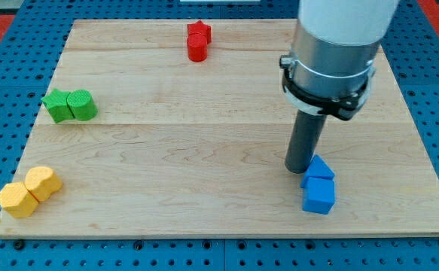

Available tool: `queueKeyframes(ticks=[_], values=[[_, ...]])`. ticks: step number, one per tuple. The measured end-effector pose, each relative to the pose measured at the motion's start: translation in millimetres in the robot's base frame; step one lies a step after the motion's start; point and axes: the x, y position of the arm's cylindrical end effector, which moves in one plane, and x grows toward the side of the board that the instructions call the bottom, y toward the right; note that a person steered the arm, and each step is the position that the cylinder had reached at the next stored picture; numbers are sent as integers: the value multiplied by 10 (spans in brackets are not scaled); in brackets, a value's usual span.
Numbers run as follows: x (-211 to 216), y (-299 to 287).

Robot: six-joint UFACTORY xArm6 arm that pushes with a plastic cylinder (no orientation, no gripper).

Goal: Move your arm towards the red star

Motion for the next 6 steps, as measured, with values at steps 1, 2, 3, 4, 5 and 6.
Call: queueKeyframes(ticks=[1,2,3,4,5,6], values=[[-87,-330],[-561,-560],[-1394,-526],[-2231,-749],[-3085,-1044],[-3307,-1644]])
